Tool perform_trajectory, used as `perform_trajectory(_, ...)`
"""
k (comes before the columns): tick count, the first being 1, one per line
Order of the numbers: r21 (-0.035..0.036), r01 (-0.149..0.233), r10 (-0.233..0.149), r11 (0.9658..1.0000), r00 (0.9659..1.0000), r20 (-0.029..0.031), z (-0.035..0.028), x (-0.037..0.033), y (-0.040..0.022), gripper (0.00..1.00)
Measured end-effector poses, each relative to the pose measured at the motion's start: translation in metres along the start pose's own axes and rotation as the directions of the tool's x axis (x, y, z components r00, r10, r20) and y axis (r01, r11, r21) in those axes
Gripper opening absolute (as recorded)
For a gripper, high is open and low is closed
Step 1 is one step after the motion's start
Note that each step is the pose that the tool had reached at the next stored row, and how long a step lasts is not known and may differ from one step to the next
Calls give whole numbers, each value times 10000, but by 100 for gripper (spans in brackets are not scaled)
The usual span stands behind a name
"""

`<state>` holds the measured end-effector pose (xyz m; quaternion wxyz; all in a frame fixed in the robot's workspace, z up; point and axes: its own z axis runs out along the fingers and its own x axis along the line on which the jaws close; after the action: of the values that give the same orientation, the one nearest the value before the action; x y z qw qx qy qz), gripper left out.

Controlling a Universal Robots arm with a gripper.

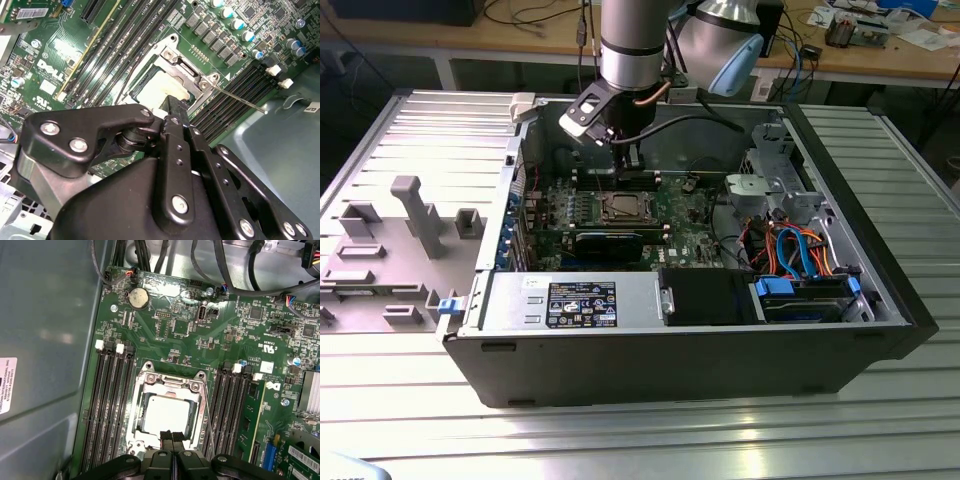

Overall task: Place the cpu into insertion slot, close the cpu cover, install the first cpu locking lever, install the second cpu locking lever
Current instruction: 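Install the first cpu locking lever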

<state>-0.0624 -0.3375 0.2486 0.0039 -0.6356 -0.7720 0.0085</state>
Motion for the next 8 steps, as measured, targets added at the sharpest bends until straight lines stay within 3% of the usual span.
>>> perform_trajectory(8, 0, 132, -132, 9999, 9999, 2, 0, -5, -1, 11)
